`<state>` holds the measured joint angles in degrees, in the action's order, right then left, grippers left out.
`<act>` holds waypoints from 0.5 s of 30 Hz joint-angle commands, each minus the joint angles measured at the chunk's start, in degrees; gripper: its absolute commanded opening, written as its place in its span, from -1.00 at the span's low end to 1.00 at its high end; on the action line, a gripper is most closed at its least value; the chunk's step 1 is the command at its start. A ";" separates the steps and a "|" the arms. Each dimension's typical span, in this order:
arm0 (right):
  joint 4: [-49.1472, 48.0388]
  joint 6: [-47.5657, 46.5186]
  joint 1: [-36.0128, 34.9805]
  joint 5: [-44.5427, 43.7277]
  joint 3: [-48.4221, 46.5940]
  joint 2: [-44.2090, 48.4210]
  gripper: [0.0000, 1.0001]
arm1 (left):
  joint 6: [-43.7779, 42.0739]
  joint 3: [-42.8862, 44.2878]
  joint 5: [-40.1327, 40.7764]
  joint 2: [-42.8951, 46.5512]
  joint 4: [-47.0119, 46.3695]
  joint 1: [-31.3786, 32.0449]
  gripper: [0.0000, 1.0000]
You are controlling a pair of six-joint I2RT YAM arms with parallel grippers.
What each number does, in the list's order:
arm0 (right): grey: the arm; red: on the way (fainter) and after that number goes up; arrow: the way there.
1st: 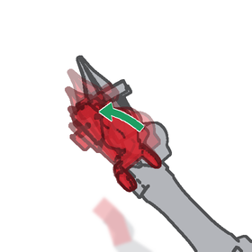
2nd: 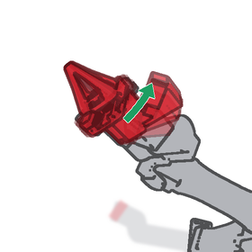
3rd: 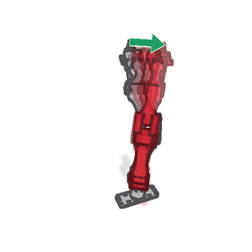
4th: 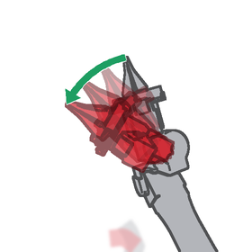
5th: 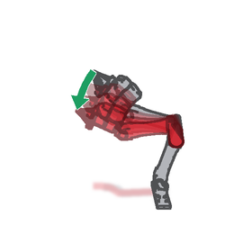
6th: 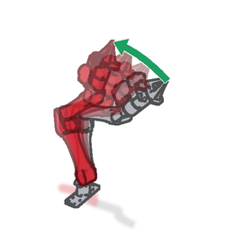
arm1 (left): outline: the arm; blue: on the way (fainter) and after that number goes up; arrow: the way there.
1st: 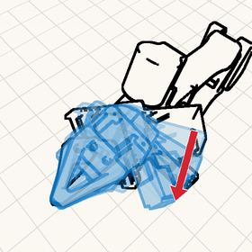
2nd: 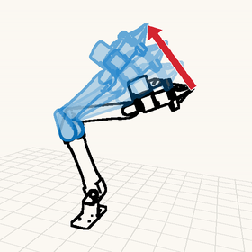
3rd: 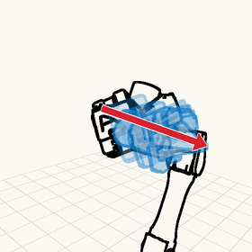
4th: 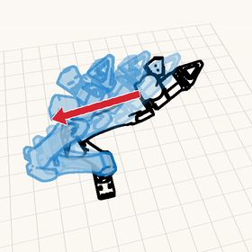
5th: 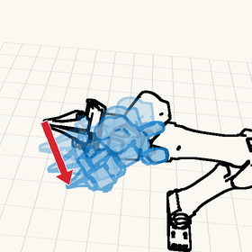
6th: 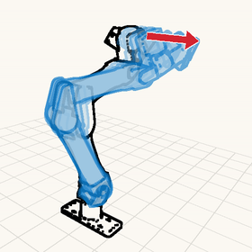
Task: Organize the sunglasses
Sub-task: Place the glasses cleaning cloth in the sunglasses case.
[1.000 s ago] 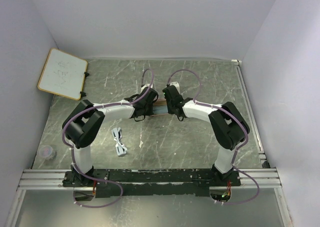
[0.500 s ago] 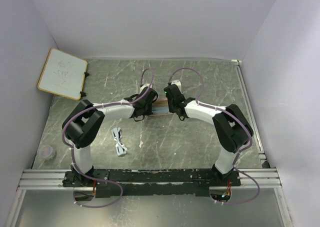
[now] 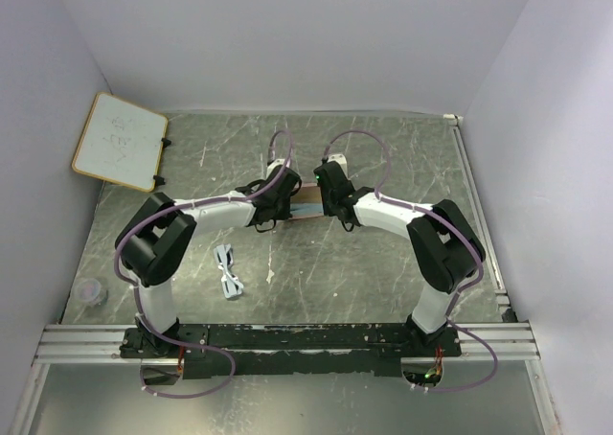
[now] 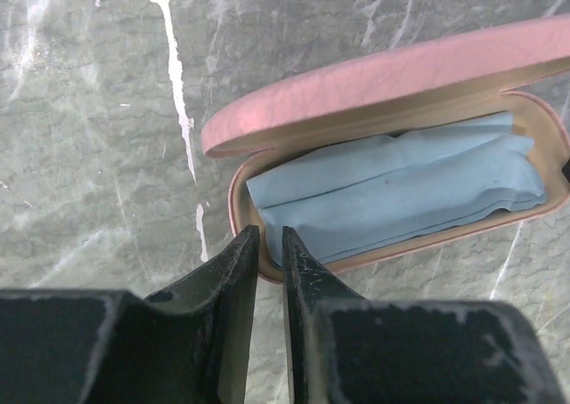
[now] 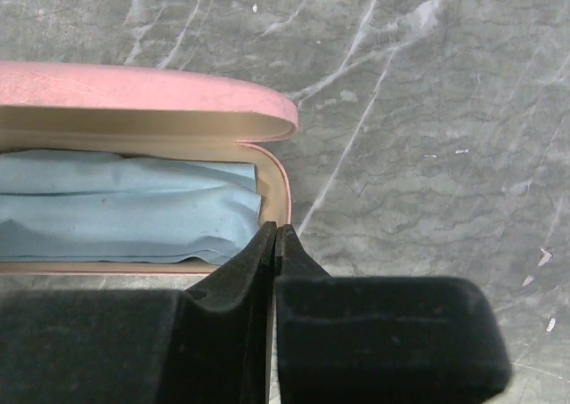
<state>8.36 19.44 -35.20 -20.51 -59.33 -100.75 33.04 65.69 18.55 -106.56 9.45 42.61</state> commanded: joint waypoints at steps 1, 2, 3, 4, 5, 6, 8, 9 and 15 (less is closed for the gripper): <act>-1.18 0.24 0.11 -0.32 1.08 0.85 -1.00 | -0.29 -1.10 1.78 3.46 0.40 0.07 -0.44; -1.20 0.23 0.11 -0.25 1.06 0.90 -1.00 | -0.19 -1.09 1.96 3.87 0.66 0.05 -0.44; -1.24 0.20 0.07 -0.23 1.06 1.00 -1.00 | -0.23 -1.17 1.95 4.21 0.67 0.08 -0.44; -1.24 0.24 0.12 -0.37 1.06 0.99 -1.00 | -0.28 -1.18 1.96 4.52 0.68 0.07 -0.44; -1.29 0.25 0.13 -0.47 1.13 1.07 -1.00 | -0.24 -1.11 2.00 4.79 0.87 0.03 -0.44; -1.35 0.23 0.11 -0.45 1.22 1.15 -1.00 | -0.24 -1.09 2.03 5.05 0.91 0.04 -0.43; -1.26 0.38 0.13 -0.56 1.30 1.39 -1.00 | -0.16 -0.99 2.49 5.62 1.26 0.16 -0.44; -1.44 0.34 0.13 -0.51 1.40 1.62 -1.00 | -0.22 -1.11 2.54 6.04 1.18 0.12 -0.44; -1.40 0.27 0.03 -1.05 1.50 2.60 -1.00 | -0.78 -1.35 5.78 7.91 1.09 -0.02 -0.43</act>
<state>7.97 19.46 -35.22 -20.40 -58.37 -100.27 33.01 64.90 20.67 -101.32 10.04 42.61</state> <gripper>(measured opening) 0.004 0.281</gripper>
